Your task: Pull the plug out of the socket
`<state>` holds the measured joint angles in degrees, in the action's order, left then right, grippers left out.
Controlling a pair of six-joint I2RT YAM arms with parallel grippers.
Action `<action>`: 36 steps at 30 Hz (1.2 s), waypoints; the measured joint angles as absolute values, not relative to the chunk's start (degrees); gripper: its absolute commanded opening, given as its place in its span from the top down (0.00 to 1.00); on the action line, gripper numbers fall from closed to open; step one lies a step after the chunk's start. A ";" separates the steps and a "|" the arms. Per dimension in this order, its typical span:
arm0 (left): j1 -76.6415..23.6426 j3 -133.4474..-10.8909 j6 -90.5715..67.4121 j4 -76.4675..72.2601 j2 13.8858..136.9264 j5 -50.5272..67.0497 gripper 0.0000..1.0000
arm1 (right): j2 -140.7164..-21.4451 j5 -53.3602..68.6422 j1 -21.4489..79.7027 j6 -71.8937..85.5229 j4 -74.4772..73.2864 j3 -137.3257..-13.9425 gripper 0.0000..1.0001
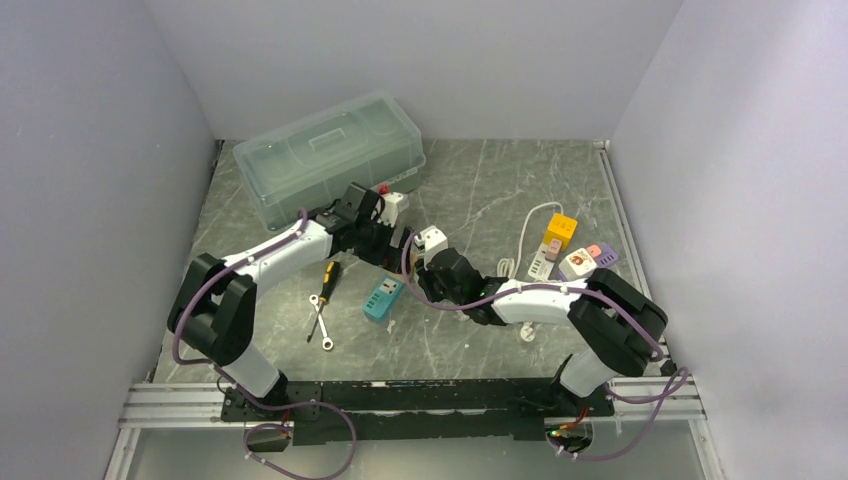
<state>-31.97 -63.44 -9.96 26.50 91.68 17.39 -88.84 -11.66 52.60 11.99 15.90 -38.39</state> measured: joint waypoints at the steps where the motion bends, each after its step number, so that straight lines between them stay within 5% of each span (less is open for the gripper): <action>1: -31.97 -63.44 -10.17 25.93 91.66 17.45 0.00 | -88.88 -11.64 52.60 12.01 15.90 -38.41 1.00; 16: -32.71 -63.44 -10.61 23.44 93.80 15.35 0.07 | -89.14 -11.35 52.60 12.01 15.92 -38.72 1.00; 36: -34.92 -64.95 -8.78 25.58 94.74 12.82 0.67 | -89.17 -10.04 52.60 11.68 15.94 -38.83 1.00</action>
<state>-34.92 -64.95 -8.78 25.58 94.74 12.82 -89.17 -10.04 52.60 11.68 15.94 -38.83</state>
